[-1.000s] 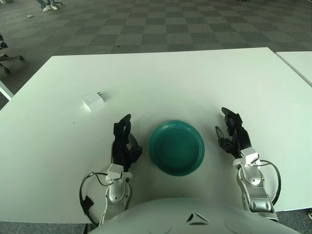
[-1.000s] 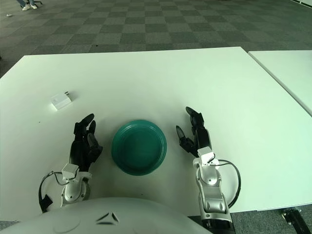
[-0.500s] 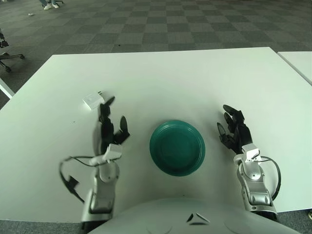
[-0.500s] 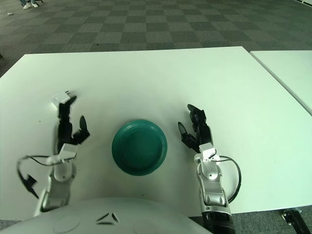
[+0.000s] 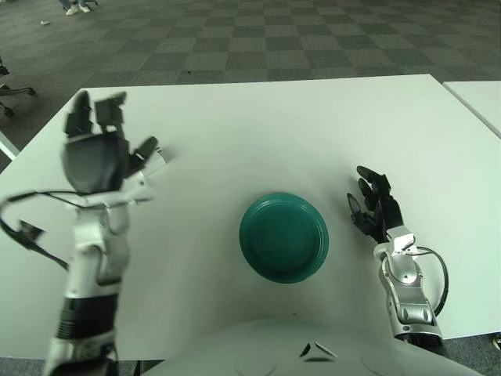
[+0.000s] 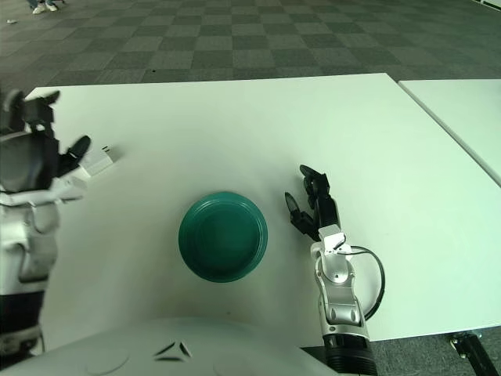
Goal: Put the charger into the plate.
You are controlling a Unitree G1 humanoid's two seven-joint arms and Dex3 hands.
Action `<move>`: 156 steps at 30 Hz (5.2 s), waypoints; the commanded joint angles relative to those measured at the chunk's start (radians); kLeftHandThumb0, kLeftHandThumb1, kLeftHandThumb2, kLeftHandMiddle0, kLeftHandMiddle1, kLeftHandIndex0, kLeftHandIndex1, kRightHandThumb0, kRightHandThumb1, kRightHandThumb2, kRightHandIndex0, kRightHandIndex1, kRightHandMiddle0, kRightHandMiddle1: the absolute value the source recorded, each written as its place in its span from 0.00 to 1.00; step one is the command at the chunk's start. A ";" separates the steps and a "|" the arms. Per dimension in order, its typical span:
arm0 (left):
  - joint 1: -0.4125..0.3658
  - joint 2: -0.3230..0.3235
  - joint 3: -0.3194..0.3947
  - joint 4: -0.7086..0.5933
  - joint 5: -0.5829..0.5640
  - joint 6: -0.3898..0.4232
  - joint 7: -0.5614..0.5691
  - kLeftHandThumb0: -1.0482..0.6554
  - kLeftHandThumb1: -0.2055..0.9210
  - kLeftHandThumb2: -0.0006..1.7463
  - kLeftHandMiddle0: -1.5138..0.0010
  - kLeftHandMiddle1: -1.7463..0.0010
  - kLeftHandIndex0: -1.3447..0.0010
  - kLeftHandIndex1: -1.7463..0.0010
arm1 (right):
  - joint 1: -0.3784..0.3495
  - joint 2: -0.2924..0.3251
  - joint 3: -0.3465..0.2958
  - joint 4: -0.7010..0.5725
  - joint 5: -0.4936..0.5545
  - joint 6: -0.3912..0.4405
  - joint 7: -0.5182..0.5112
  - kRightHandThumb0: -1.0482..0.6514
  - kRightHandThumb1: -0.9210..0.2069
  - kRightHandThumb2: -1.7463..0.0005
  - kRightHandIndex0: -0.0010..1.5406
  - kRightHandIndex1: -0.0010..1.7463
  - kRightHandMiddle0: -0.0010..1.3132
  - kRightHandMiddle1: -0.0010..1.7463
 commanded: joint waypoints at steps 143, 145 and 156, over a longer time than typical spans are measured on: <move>-0.627 0.043 -0.523 1.410 -0.458 -0.329 -0.088 0.00 1.00 0.48 0.81 0.97 1.00 0.52 | -0.018 -0.014 -0.003 -0.094 0.007 0.334 0.037 0.22 0.00 0.67 0.20 0.00 0.00 0.36; -0.622 0.040 -0.524 1.411 -0.459 -0.330 -0.086 0.00 1.00 0.48 0.80 0.97 1.00 0.51 | -0.020 -0.015 -0.005 -0.093 0.009 0.333 0.038 0.22 0.00 0.67 0.20 0.00 0.00 0.36; -0.600 0.030 -0.536 1.414 -0.463 -0.330 -0.077 0.00 1.00 0.47 0.81 0.97 1.00 0.50 | -0.031 -0.022 -0.018 -0.080 0.013 0.331 0.049 0.22 0.00 0.67 0.20 0.00 0.00 0.36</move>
